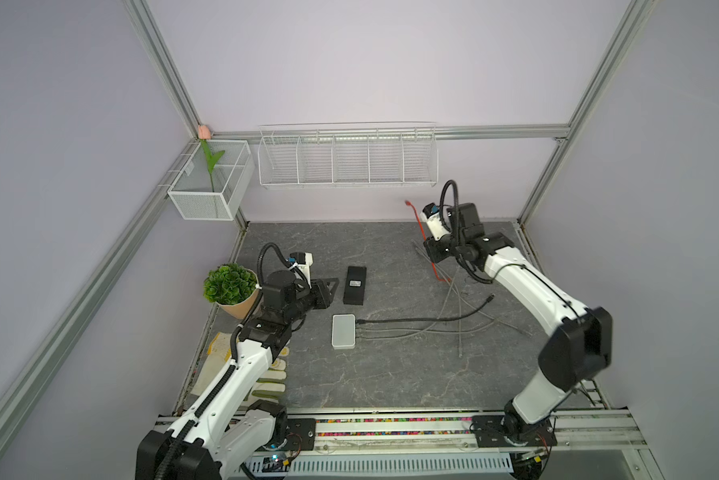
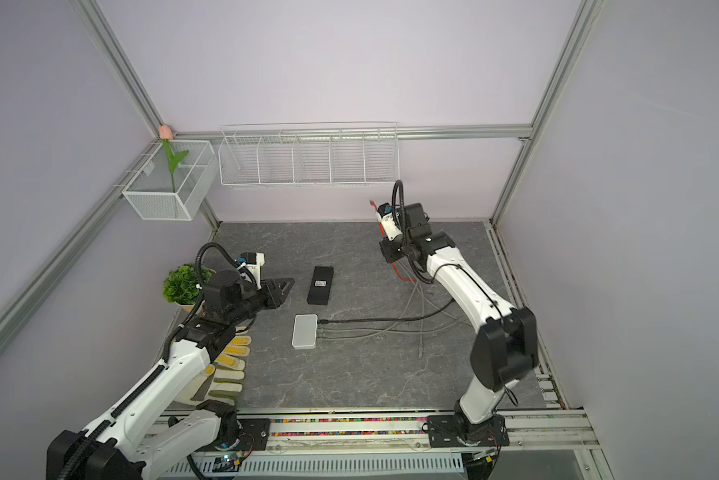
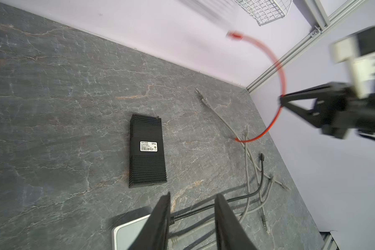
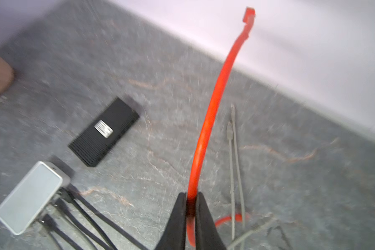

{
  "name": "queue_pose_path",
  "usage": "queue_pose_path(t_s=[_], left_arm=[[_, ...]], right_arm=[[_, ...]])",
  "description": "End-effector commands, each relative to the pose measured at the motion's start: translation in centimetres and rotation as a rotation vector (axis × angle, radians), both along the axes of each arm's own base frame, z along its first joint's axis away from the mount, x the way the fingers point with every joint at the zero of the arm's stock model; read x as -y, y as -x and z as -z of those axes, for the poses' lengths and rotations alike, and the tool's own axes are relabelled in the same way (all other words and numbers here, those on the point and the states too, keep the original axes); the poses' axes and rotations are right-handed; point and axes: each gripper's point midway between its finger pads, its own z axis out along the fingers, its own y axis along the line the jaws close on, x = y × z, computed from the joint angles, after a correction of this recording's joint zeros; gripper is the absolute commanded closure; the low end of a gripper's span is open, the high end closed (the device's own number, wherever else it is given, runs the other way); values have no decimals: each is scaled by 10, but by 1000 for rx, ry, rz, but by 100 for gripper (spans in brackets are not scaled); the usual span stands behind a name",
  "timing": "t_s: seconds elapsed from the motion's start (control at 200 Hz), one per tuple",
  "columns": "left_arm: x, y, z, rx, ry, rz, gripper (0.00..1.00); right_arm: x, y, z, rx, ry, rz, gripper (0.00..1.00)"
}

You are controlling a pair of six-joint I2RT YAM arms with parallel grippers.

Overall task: Insert the plug into the switch port
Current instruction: 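Lift red cable with right gripper and drop it nearer the robot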

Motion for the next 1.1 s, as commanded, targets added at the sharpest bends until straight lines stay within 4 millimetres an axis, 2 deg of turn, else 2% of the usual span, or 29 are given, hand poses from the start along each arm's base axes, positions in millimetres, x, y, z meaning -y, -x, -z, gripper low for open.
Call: queue_pose_path(t_s=[0.0, 0.045, 0.115, 0.29, 0.425, 0.525, 0.575, 0.76, 0.96, 1.095], left_arm=[[4, 3, -8, 39, 3, 23, 64], [4, 3, -8, 38, 7, 27, 64], [6, 4, -10, 44, 12, 35, 64], [11, 8, -19, 70, 26, 62, 64], [10, 13, -23, 91, 25, 67, 64], [8, 11, -23, 103, 28, 55, 63], [9, 10, -22, 101, 27, 53, 64], [4, 4, -18, 82, 28, 13, 64], [-15, -8, -4, 41, 59, -114, 64], [-32, -15, 21, -47, 73, -199, 64]], right_arm=[[15, 13, -42, 180, -12, 1, 87], [20, 22, -54, 222, -28, 5, 86], [19, 35, -61, 239, -52, -24, 86], [13, 60, -55, 236, -132, -87, 86], [14, 66, -47, 228, -155, -86, 85], [12, 67, -36, 187, -148, -91, 85], [12, 67, -29, 168, -139, -90, 81], [5, 68, -9, 113, -98, -127, 51], [-20, 85, 24, 5, -3, -267, 42], [-42, 88, 56, -83, 41, -355, 39]])
